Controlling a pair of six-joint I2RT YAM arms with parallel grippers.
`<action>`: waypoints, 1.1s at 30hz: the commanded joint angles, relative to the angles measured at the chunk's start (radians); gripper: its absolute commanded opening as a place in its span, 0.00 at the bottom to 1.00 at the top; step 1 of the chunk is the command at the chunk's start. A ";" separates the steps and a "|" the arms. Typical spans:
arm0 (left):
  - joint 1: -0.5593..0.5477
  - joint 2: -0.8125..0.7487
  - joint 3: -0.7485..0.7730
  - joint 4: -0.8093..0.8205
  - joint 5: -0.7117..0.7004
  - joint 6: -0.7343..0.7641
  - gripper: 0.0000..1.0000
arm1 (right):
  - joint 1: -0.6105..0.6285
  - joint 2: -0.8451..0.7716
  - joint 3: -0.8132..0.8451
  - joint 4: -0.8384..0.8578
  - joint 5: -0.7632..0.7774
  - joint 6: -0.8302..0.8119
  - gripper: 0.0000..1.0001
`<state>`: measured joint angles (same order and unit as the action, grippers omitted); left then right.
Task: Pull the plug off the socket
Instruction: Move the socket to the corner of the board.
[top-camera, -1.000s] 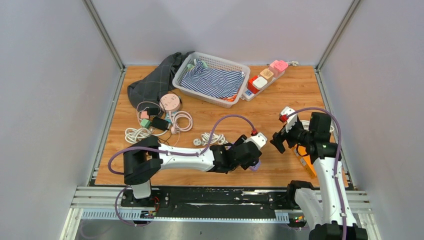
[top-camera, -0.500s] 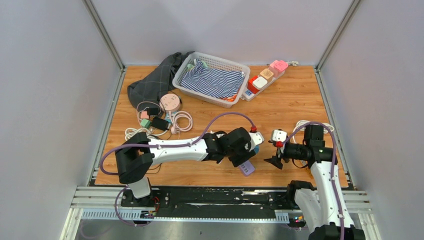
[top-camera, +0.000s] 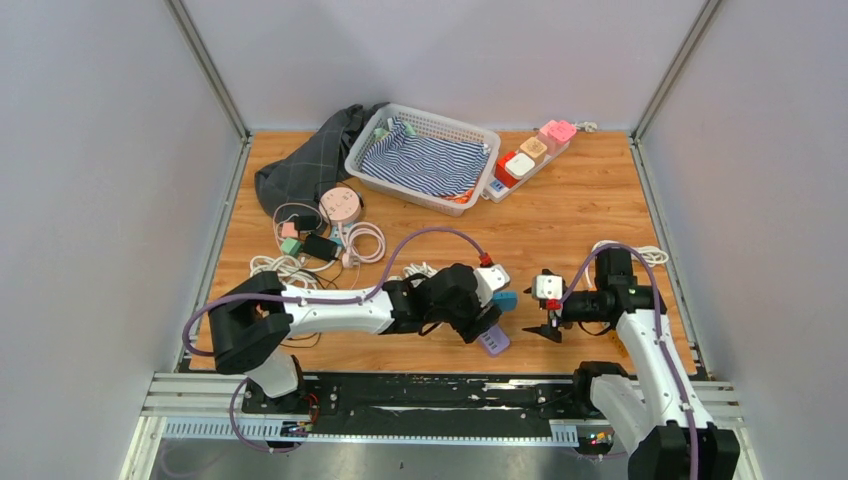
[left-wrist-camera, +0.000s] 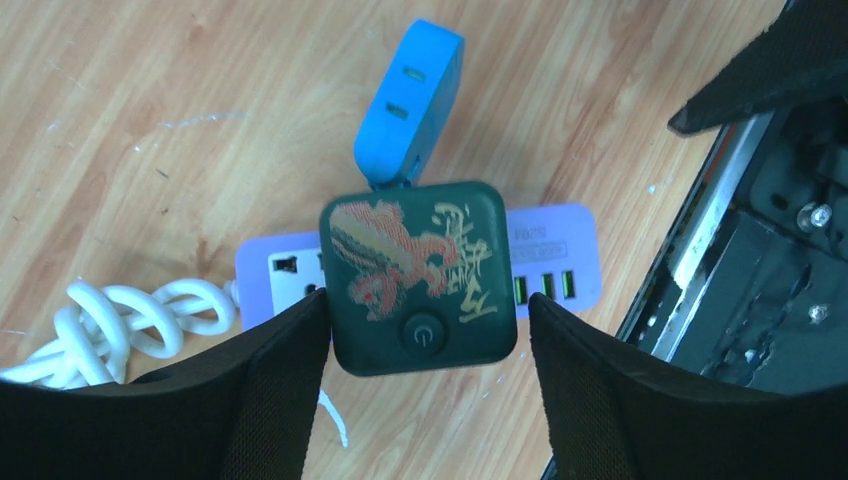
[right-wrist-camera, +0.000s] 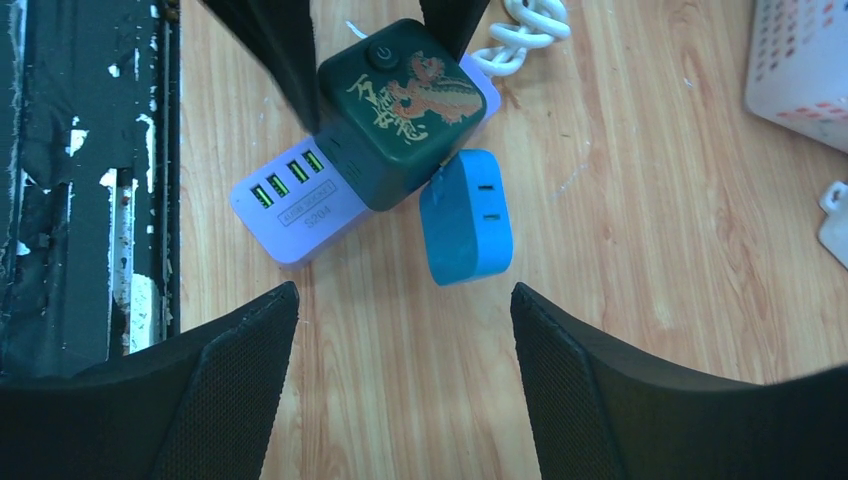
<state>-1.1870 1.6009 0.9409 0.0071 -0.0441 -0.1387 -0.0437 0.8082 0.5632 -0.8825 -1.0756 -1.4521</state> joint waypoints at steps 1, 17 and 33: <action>-0.008 -0.029 -0.071 0.044 0.003 -0.073 0.83 | 0.039 0.031 0.003 -0.002 -0.017 -0.039 0.78; -0.010 -0.172 -0.380 0.577 -0.117 -0.130 1.00 | 0.039 0.108 0.078 0.035 -0.025 0.031 0.78; -0.042 0.017 -0.559 1.233 -0.039 0.096 0.96 | 0.084 0.185 0.080 -0.033 -0.016 -0.119 0.76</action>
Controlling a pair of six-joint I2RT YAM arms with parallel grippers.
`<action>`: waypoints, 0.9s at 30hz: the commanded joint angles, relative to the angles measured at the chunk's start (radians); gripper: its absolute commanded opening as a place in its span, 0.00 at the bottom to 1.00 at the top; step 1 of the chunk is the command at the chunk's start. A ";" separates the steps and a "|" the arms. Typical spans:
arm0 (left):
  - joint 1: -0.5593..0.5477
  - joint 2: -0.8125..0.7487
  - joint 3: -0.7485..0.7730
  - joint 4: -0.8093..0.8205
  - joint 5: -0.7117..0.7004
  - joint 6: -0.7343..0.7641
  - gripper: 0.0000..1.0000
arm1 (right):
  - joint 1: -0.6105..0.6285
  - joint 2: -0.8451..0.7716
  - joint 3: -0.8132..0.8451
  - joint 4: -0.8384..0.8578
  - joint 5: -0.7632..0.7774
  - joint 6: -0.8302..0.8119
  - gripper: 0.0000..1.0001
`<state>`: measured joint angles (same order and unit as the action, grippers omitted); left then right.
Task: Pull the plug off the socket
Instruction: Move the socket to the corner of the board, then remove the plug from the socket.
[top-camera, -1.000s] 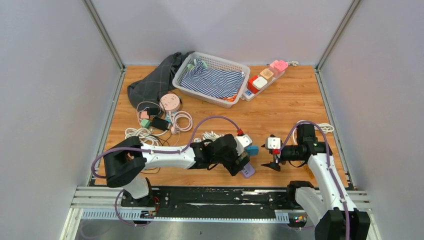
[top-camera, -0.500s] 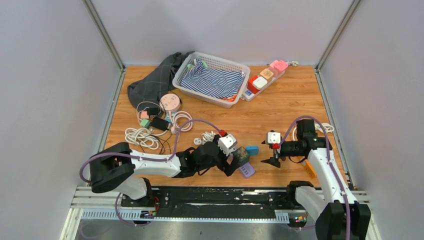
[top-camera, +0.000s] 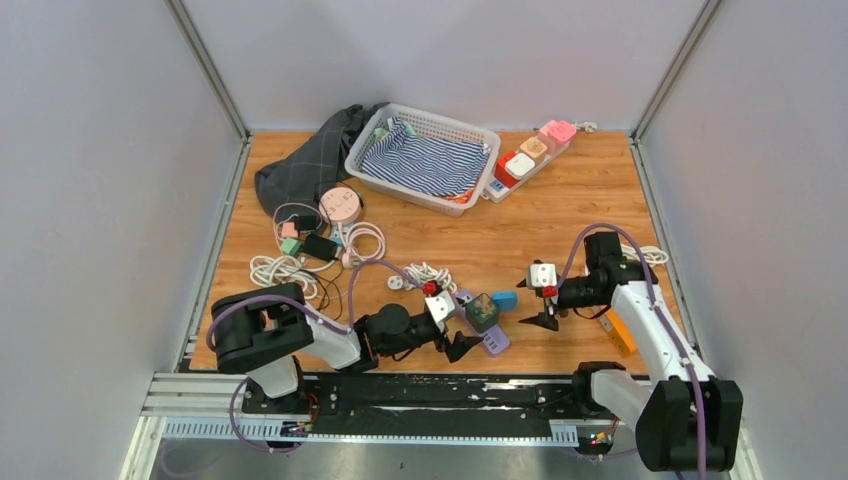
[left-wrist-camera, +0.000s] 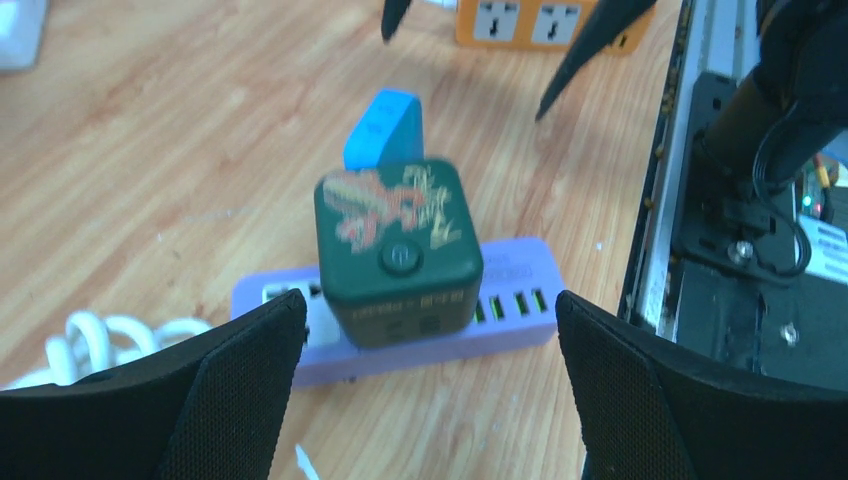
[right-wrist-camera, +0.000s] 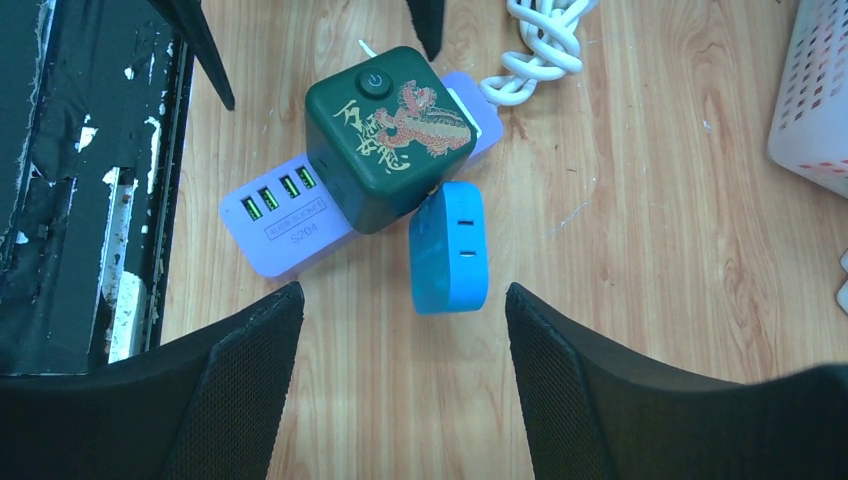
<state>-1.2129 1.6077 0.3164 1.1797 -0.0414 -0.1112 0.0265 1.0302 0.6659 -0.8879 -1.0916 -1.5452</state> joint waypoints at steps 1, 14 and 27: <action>-0.022 0.018 0.082 0.042 -0.055 0.081 0.96 | 0.013 -0.041 -0.025 -0.025 0.000 -0.021 0.76; -0.037 0.101 0.210 -0.137 -0.126 0.073 0.69 | 0.012 -0.051 -0.046 -0.013 0.034 -0.004 0.75; -0.051 0.104 0.216 -0.193 -0.127 0.054 1.00 | 0.010 -0.054 -0.052 -0.009 0.045 0.002 0.75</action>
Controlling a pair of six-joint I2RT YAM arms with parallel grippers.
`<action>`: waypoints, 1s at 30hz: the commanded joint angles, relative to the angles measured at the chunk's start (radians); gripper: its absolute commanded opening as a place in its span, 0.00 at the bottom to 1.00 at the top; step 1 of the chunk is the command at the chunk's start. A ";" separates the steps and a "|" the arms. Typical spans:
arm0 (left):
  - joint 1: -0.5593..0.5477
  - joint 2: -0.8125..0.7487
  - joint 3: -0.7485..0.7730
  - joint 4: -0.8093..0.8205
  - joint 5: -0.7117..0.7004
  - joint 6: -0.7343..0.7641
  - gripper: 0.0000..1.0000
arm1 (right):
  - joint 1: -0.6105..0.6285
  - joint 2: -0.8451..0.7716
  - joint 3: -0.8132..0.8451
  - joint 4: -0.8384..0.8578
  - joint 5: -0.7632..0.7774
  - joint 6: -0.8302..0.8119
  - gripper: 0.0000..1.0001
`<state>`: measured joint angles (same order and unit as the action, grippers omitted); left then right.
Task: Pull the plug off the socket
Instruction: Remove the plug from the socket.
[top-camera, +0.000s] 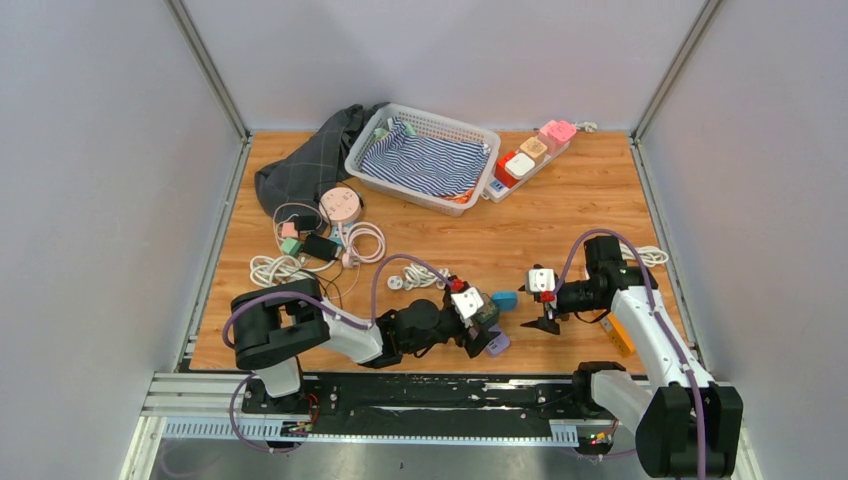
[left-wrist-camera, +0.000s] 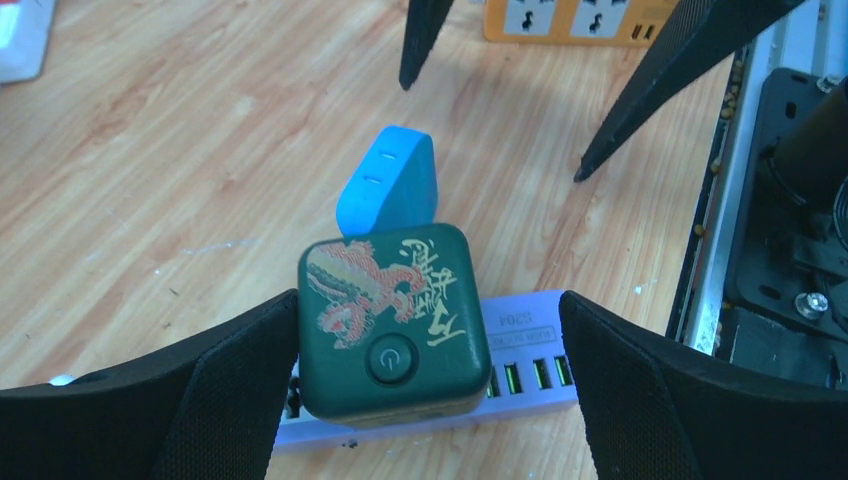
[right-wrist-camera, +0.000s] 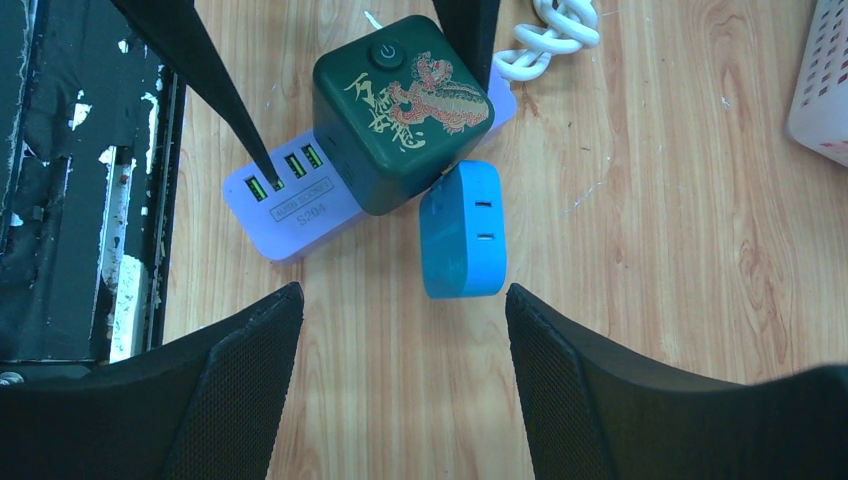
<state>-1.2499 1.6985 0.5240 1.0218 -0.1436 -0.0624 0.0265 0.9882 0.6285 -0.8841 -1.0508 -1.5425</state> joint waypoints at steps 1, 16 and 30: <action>-0.015 0.015 0.010 -0.037 -0.030 0.007 1.00 | 0.010 -0.012 -0.016 -0.014 0.004 -0.001 0.75; -0.018 0.041 0.032 -0.049 0.010 0.026 0.43 | 0.005 -0.012 -0.023 -0.016 0.012 -0.007 0.75; -0.020 0.097 0.085 -0.064 0.269 0.037 0.15 | 0.027 -0.007 -0.055 -0.094 0.092 -0.177 0.71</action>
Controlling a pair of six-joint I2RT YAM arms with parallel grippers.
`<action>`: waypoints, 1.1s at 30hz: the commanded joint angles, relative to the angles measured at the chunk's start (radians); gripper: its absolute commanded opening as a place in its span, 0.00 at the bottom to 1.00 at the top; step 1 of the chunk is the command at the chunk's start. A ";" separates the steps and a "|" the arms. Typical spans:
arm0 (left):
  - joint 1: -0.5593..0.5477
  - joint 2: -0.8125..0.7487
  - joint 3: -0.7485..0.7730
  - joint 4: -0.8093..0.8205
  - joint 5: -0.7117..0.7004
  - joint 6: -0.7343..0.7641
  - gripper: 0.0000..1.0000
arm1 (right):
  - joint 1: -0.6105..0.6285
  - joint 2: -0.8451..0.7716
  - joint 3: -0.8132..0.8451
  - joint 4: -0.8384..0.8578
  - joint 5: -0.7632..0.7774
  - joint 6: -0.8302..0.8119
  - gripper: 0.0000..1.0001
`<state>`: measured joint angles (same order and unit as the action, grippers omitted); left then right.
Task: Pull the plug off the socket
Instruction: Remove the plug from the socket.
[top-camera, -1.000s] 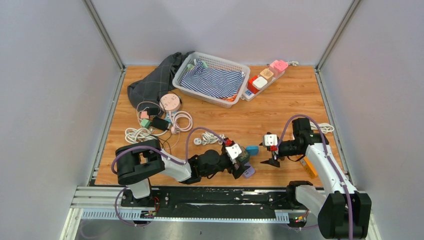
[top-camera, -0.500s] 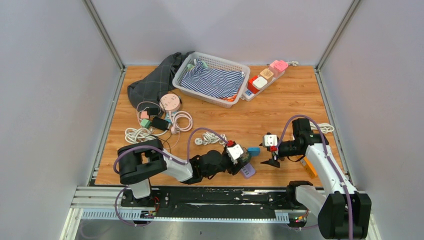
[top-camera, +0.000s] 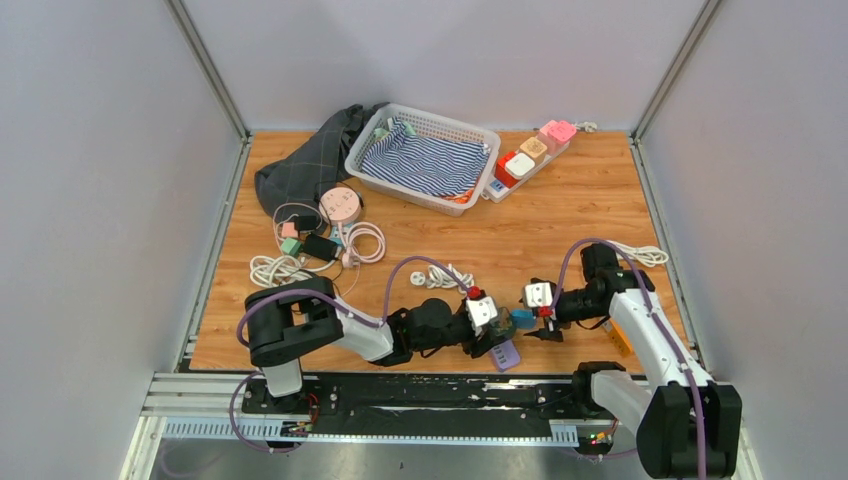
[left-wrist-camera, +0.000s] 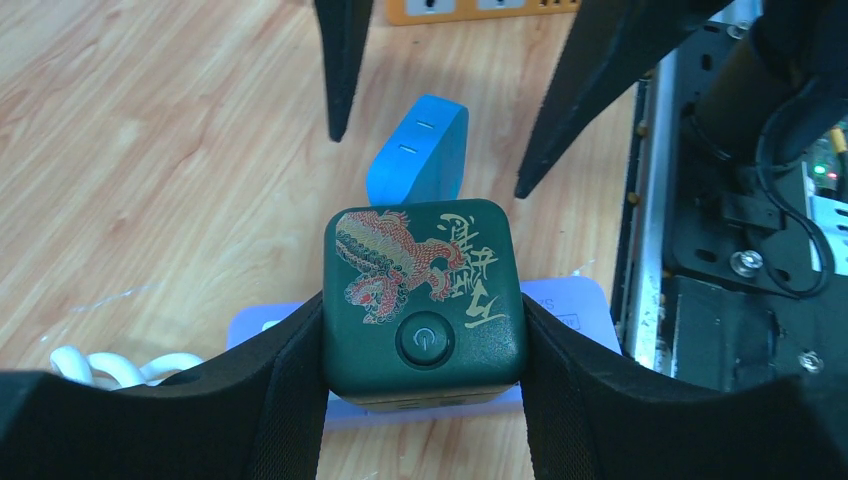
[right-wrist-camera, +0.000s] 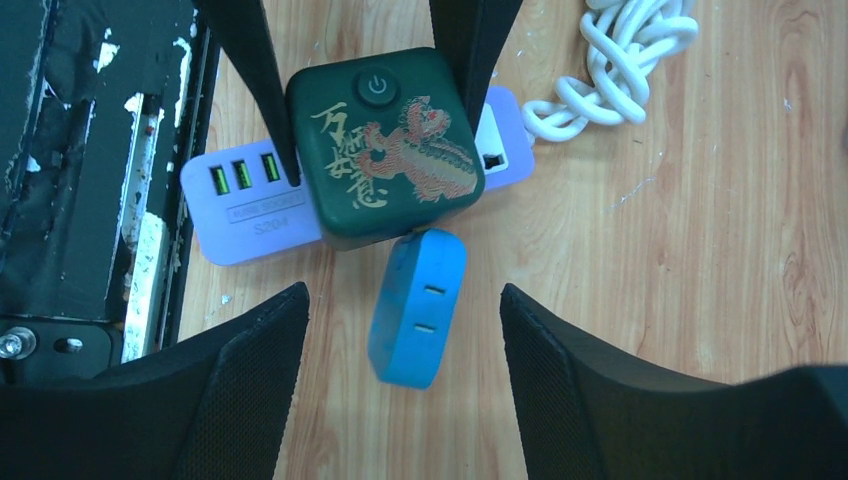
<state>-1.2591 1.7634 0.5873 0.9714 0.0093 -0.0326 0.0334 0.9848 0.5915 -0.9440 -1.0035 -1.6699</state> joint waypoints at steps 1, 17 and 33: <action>-0.011 0.032 0.021 -0.017 0.105 0.006 0.02 | 0.020 -0.007 -0.020 -0.033 0.055 -0.052 0.71; -0.011 0.042 0.020 -0.017 0.039 -0.015 0.03 | 0.039 -0.009 -0.043 -0.034 0.099 -0.063 0.44; -0.011 0.057 0.033 -0.027 0.083 -0.007 0.00 | 0.045 -0.020 -0.037 -0.015 0.076 -0.031 0.00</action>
<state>-1.2629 1.7817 0.6003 0.9829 0.0513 -0.0322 0.0574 0.9722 0.5652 -0.8734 -0.8528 -1.5837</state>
